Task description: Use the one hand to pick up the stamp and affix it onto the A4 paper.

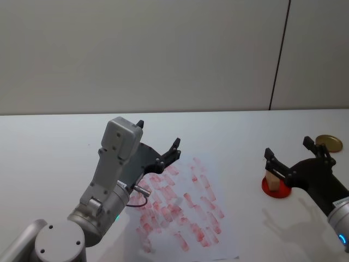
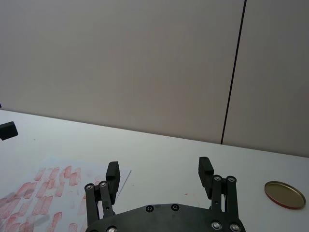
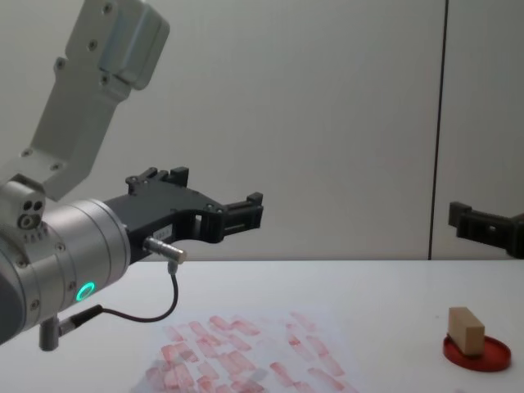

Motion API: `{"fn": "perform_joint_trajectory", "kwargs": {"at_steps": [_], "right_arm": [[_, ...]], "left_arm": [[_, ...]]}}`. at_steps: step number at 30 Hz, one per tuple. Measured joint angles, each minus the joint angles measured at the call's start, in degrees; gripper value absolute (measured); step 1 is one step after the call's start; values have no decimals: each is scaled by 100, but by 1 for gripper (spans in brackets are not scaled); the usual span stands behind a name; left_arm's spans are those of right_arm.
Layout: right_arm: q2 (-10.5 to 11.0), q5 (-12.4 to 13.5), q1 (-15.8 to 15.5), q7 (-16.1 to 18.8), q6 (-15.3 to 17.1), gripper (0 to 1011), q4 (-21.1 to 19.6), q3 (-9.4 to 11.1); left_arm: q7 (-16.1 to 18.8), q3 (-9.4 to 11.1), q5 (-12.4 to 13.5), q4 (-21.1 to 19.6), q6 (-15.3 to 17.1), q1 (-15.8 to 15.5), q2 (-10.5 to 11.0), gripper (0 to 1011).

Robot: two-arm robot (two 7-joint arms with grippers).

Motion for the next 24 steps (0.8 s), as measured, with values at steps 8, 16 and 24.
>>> {"fn": "perform_joint_trajectory", "kwargs": {"at_steps": [8, 16, 24], "right_arm": [[0, 0, 0, 0, 1, 1001, 0, 0], [0, 0, 0, 0, 1, 1001, 0, 0], [0, 0, 0, 0, 1, 1001, 0, 0]], "left_arm": [[0, 0, 0, 0, 0, 0, 0, 993], [0, 0, 0, 0, 0, 0, 0, 993], [0, 0, 0, 0, 0, 0, 0, 993]]}}
